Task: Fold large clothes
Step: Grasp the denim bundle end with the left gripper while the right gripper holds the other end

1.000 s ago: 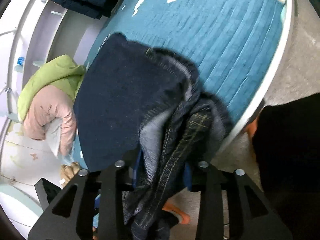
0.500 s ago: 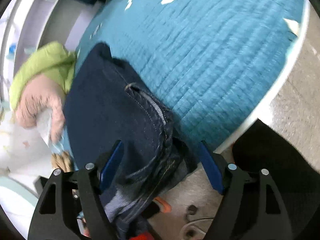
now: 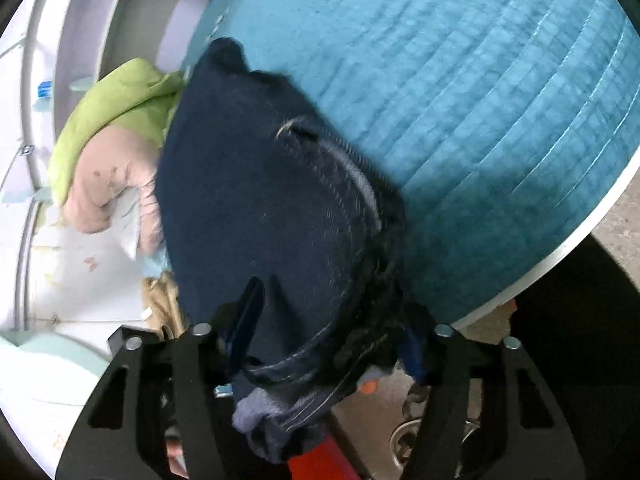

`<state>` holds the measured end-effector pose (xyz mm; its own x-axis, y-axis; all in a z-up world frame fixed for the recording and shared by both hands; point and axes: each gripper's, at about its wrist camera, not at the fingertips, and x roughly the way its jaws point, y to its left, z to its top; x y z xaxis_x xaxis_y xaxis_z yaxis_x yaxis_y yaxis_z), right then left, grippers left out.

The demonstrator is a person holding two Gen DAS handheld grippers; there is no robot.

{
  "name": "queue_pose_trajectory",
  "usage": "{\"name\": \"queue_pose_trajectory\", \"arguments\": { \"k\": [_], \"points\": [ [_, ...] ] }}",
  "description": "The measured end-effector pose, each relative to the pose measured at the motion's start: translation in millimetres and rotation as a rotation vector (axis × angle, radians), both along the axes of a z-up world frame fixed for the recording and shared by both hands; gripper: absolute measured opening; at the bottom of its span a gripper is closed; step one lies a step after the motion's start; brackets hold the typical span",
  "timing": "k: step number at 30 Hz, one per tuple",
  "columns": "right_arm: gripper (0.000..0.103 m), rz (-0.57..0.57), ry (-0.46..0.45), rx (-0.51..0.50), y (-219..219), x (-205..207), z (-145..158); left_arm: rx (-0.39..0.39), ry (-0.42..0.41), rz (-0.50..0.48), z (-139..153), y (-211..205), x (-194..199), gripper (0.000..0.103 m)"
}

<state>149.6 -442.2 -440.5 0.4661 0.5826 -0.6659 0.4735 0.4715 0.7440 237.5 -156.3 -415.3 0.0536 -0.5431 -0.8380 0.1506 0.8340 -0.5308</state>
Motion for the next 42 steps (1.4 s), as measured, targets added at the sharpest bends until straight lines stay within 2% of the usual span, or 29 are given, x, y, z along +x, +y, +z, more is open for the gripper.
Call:
{"name": "queue_pose_trajectory", "arguments": {
  "k": [4,7,9,11,16,24,33,38,42],
  "points": [
    [0.058,-0.022,0.035,-0.014,6,3,-11,0.038,-0.034,-0.010,1,-6,-3,0.094],
    [0.046,0.017,0.018,-0.094,17,3,3,0.051,-0.064,-0.017,7,-11,-6,0.082],
    [0.027,0.020,-0.005,-0.088,21,2,9,0.054,-0.072,-0.020,10,-13,-8,0.077],
    [0.023,0.032,-0.017,-0.124,26,4,18,0.060,-0.086,-0.023,13,-14,-9,0.070],
    [0.018,0.085,-0.099,-0.254,47,14,62,0.057,-0.181,-0.078,43,-11,-17,0.056],
    [0.015,0.164,-0.275,-0.410,82,20,137,0.043,-0.357,-0.088,109,-4,-13,0.052],
    [0.015,0.253,-0.453,-0.458,151,41,209,-0.030,-0.459,-0.030,170,55,-15,0.051],
    [0.015,0.322,-0.568,-0.450,201,60,246,-0.048,-0.535,0.048,211,118,-11,0.051],
    [0.015,0.416,-0.662,-0.408,263,91,275,-0.019,-0.613,0.118,246,181,-4,0.051]
  ]
}}
